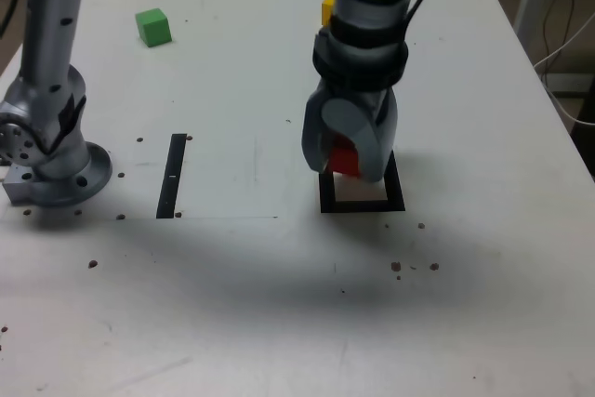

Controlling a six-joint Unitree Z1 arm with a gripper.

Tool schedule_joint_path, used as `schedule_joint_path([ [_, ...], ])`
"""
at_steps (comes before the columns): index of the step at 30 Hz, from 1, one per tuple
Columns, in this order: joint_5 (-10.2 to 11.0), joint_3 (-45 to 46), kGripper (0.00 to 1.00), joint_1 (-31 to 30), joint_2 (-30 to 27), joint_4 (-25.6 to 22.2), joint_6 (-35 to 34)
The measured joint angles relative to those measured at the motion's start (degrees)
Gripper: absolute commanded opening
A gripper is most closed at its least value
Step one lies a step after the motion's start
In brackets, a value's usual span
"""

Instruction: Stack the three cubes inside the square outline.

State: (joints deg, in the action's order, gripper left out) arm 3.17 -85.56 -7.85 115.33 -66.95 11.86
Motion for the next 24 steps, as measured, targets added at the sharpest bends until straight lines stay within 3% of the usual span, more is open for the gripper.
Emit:
schedule_joint_path([
  [7, -0.2, 2.5, 0.47, 0.0, 0.9, 3.4, 0.0],
  [16, -0.4, 5.4, 0.63, 0.0, 0.9, 7.7, 0.0],
  [24, -0.3, 5.4, 0.84, 0.0, 0.9, 7.9, 0.0],
])
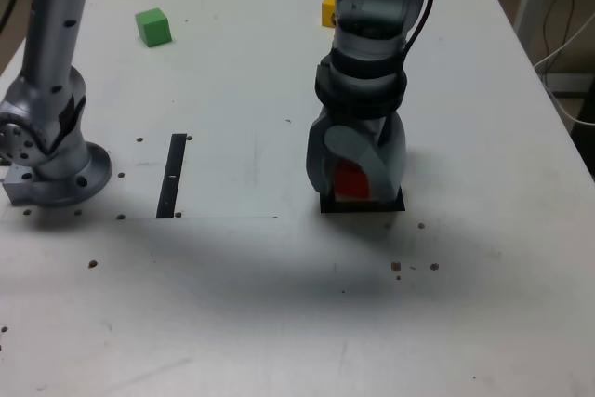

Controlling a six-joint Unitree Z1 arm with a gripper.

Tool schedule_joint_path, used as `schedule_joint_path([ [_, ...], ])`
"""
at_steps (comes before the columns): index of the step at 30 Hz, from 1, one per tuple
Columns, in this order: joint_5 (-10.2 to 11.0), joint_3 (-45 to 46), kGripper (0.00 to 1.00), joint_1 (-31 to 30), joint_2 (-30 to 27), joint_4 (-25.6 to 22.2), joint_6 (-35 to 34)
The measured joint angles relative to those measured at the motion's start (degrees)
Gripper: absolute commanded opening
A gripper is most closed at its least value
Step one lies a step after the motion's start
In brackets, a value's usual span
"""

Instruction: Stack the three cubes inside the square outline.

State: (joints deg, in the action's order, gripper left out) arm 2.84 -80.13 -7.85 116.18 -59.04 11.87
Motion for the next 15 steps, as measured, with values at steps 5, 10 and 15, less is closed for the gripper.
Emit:
schedule_joint_path([
  [5, 0.7, 0.1, 0.96, 0.0, -0.1, 0.0, 0.0],
  [10, 2.3, 0.9, 0.99, 0.0, -2.3, -0.6, -0.9],
  [15, 3.5, 0.9, 0.99, 0.0, -5.3, -2.2, -1.5],
])
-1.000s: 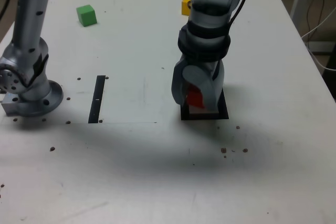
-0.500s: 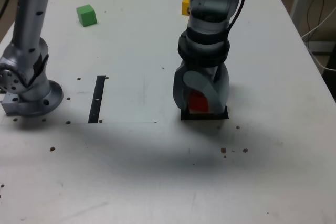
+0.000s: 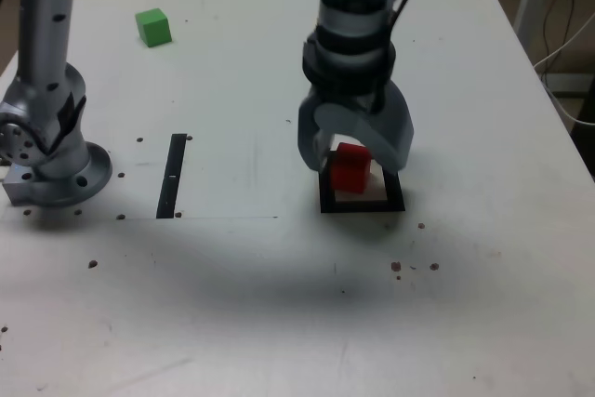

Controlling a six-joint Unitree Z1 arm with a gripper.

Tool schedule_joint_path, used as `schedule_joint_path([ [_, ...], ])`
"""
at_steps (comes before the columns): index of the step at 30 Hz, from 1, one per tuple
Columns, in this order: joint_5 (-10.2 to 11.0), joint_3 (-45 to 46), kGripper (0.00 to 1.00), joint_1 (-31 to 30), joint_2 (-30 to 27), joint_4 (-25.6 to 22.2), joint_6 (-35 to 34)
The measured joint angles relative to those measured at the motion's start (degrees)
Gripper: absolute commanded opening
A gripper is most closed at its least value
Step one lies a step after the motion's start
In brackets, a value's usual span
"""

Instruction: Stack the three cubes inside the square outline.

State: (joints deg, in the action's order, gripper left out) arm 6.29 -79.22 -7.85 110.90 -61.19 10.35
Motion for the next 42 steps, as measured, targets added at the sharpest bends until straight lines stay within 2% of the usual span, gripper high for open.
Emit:
schedule_joint_path([
  [8, 0.8, -0.3, 0.99, 0.3, -1.7, -1.6, 0.1],
  [13, 1.0, -0.7, 0.99, 2.7, -3.1, -3.1, 1.7],
  [34, 3.1, -11.2, 0.99, 21.9, -4.5, -12.7, 17.7],
  [37, 3.2, -13.0, 0.99, 24.9, -3.1, -12.9, 20.6],
  [42, 4.6, -17.3, 1.00, 30.1, 0.6, -13.2, 27.1],
])
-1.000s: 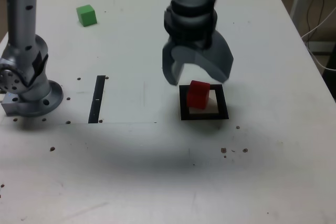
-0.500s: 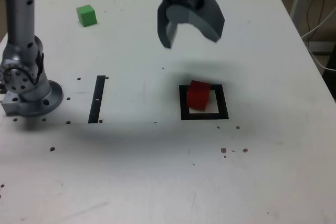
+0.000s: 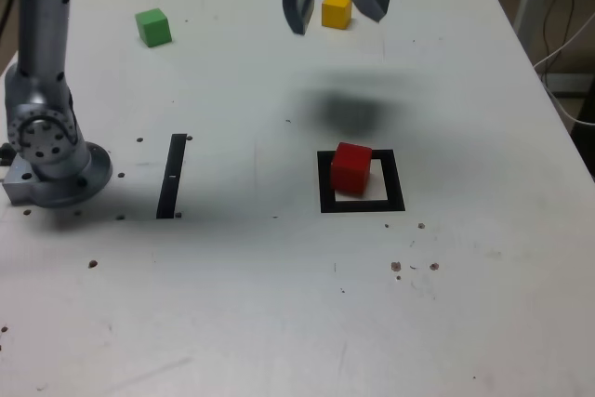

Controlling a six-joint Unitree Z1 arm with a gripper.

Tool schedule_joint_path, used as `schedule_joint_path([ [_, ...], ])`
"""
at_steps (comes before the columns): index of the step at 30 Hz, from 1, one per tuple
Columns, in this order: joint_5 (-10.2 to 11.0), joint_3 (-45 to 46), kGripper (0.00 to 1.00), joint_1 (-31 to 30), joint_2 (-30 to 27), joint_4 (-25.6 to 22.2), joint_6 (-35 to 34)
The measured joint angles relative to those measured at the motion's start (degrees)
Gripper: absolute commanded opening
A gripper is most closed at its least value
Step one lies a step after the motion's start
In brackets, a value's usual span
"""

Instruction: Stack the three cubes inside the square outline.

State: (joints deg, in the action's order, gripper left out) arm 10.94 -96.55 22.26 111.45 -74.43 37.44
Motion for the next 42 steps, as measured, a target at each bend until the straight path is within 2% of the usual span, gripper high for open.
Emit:
schedule_joint_path([
  [4, 0.6, -4.7, 1.00, 4.1, 2.6, -0.2, 5.0],
  [10, 0.6, -10.3, 1.00, 8.2, 5.8, -1.9, 8.3],
  [19, 1.9, -19.9, 1.00, 14.5, 12.1, -5.9, 13.7],
  [26, 2.2, -25.9, 0.99, 17.4, 17.7, -8.7, 16.0],
  [42, 1.4, -29.4, 0.92, 19.6, 24.1, -9.6, 16.6],
])
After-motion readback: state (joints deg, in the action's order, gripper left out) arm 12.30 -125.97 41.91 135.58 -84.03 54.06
